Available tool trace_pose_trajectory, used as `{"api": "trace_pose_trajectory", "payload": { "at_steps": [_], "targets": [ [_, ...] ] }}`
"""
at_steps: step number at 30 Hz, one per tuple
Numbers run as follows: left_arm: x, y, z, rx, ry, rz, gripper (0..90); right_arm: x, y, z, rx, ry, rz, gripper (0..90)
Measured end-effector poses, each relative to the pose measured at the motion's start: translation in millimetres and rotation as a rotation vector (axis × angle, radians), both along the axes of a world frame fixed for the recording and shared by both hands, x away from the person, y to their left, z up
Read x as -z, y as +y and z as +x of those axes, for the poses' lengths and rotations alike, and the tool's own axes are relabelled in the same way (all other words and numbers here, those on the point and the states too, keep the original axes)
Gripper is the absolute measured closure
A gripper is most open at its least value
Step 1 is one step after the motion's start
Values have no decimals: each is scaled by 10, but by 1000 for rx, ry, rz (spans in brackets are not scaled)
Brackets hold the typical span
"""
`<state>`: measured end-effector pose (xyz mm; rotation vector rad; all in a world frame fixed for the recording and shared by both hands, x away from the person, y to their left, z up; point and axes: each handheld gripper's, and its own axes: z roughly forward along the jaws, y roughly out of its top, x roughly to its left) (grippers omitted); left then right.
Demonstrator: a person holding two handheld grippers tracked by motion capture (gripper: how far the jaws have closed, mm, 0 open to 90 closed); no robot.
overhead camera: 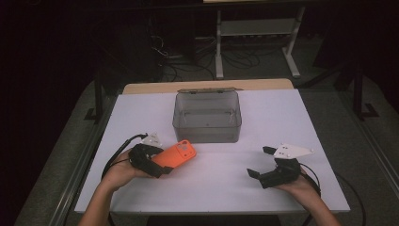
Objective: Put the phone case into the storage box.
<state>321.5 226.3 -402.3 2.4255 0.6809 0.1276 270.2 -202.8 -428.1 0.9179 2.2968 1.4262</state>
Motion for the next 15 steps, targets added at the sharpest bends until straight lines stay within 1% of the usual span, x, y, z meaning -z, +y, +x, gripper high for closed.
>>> {"api": "trace_pose_trajectory", "payload": {
  "at_steps": [11, 15],
  "targets": [
    [4, -209, 0, 45, 6, -1, 165, 9, 13, 0, -8, -2, -7, 0],
    [-3, -272, 8, 52, 5, -1, 165, 10, 16, 0, -8, -1, -9, 0]
  ]
}}
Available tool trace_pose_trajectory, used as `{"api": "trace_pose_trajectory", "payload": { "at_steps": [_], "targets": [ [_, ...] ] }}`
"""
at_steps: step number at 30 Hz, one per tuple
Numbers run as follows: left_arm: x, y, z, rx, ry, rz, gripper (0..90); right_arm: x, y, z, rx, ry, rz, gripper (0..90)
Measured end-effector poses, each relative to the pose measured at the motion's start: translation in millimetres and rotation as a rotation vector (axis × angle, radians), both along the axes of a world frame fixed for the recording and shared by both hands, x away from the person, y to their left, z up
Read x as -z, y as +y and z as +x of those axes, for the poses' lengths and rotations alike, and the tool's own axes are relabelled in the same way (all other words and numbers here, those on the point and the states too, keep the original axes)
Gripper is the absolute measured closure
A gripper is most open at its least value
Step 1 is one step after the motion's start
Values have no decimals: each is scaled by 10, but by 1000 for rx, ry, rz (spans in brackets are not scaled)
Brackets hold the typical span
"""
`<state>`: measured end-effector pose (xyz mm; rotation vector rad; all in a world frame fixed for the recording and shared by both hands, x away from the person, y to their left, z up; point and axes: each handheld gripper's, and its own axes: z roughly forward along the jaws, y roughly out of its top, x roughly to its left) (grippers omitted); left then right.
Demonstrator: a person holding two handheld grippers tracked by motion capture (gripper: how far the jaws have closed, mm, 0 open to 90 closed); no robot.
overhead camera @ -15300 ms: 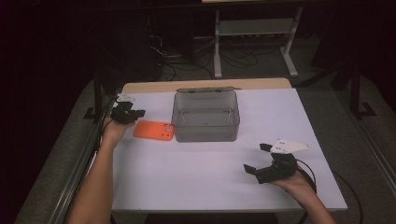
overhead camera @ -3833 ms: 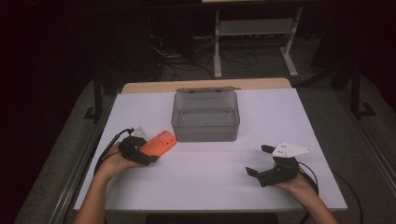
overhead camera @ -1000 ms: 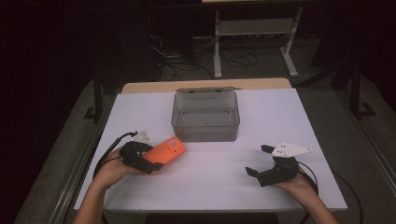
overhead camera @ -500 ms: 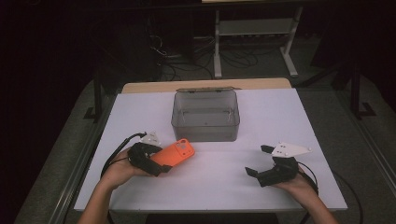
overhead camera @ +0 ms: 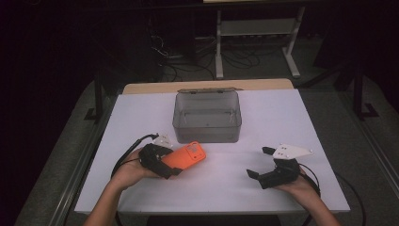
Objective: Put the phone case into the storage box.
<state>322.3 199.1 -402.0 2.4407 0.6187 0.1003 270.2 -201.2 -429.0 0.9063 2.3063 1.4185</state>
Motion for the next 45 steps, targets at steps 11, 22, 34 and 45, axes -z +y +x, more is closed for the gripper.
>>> {"api": "trace_pose_trajectory", "payload": {
  "at_steps": [11, 22, 34, 45],
  "targets": [
    [-19, -171, 50, 31, -8, 1, 165, 3, 18, 12, -4, -2, -5, 0],
    [-38, -209, 101, 41, 0, -8, 165, -67, 97, 128, 2, -14, 30, 0],
    [-44, -260, 146, 48, 7, -14, 165, -71, 209, 312, 5, -25, 81, 0],
    [-32, -267, 146, 53, 2, -4, 165, -68, 346, 425, -7, -55, 96, 0]
  ]
}}
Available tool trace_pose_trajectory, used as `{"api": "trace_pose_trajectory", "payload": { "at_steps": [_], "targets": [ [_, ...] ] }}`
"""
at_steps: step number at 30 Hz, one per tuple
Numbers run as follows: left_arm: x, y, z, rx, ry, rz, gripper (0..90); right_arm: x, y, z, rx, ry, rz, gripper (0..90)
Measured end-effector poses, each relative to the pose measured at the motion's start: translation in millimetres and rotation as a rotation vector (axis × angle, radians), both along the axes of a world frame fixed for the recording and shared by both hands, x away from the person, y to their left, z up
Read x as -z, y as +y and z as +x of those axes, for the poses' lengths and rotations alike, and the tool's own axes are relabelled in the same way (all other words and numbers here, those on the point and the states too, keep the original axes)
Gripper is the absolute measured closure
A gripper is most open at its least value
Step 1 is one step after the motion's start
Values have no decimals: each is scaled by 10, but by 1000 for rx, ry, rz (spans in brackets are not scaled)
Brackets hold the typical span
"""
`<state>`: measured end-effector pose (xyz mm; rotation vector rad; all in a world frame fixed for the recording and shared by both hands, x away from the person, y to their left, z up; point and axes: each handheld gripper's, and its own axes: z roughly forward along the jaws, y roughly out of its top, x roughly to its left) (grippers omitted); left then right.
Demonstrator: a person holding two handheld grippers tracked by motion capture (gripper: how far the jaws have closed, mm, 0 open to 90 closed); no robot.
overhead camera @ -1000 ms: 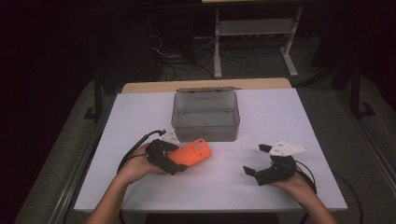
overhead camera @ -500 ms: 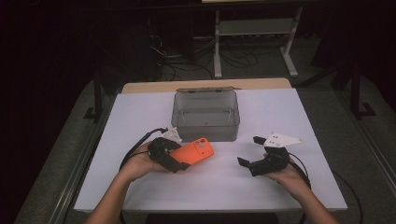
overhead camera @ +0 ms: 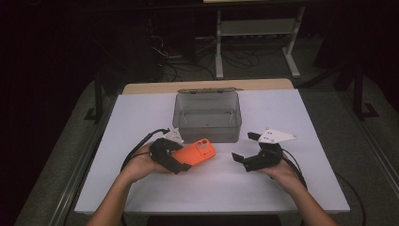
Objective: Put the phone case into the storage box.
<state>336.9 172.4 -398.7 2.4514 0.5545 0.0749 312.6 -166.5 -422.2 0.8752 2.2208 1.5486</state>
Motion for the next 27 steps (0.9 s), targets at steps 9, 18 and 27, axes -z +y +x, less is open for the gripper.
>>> {"api": "trace_pose_trajectory", "payload": {
  "at_steps": [9, 18, 27],
  "targets": [
    [1, -7, 12, 7, -2, 2, 165, 17, 84, 28, 8, -32, -34, 0],
    [6, -7, 8, 9, 1, 8, 165, 36, 85, 31, 21, -83, -81, 41],
    [0, 1, 7, 9, 2, 3, 165, 66, 148, -6, 15, -145, -159, 33]
  ]
}}
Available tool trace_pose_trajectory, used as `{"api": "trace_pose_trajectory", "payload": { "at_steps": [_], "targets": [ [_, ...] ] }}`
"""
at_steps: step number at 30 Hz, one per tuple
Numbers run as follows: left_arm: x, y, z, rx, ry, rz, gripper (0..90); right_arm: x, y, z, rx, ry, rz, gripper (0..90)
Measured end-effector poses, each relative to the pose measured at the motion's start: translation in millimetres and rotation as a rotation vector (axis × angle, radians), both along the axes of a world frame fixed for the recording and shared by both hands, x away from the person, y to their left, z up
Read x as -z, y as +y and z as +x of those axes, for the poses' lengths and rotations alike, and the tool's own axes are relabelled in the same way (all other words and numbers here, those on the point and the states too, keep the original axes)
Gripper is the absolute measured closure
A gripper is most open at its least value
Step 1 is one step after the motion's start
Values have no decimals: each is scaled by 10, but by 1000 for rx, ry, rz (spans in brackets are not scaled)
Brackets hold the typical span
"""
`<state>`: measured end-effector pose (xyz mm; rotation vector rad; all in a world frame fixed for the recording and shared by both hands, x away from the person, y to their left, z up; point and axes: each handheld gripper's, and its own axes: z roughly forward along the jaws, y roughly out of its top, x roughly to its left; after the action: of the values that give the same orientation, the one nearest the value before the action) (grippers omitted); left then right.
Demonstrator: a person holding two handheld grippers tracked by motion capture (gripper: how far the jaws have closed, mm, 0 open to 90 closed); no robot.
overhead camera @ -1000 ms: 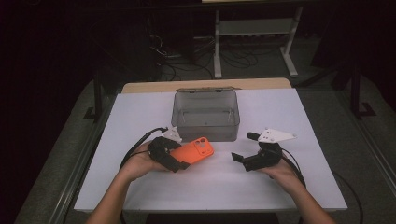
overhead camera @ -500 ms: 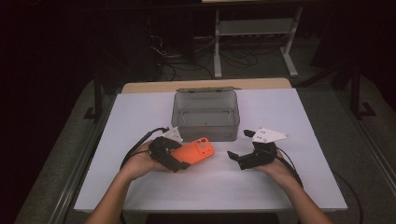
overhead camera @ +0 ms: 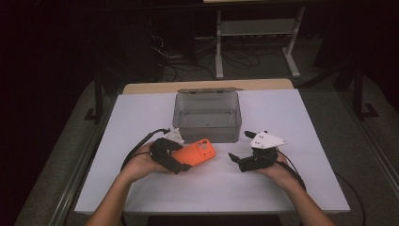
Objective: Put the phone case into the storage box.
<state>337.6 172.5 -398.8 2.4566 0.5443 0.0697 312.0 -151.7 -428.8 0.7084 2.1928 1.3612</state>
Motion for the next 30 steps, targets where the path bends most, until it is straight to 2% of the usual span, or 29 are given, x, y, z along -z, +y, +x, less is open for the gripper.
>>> {"api": "trace_pose_trajectory", "payload": {
  "at_steps": [7, 19, 24, 30],
  "targets": [
    [-6, 3, 0, 3, 0, -2, 164, 26, 46, -29, -7, -39, -61, 26],
    [-19, 5, -2, 4, -2, -2, 164, 21, 69, -58, 2, -92, -101, 3],
    [-18, 5, -2, 5, -2, -2, 165, 25, 89, -74, 15, -148, -148, 0],
    [-22, 6, -2, 5, -2, -1, 165, 31, 106, -87, 14, -177, -177, 0]
  ]
}}
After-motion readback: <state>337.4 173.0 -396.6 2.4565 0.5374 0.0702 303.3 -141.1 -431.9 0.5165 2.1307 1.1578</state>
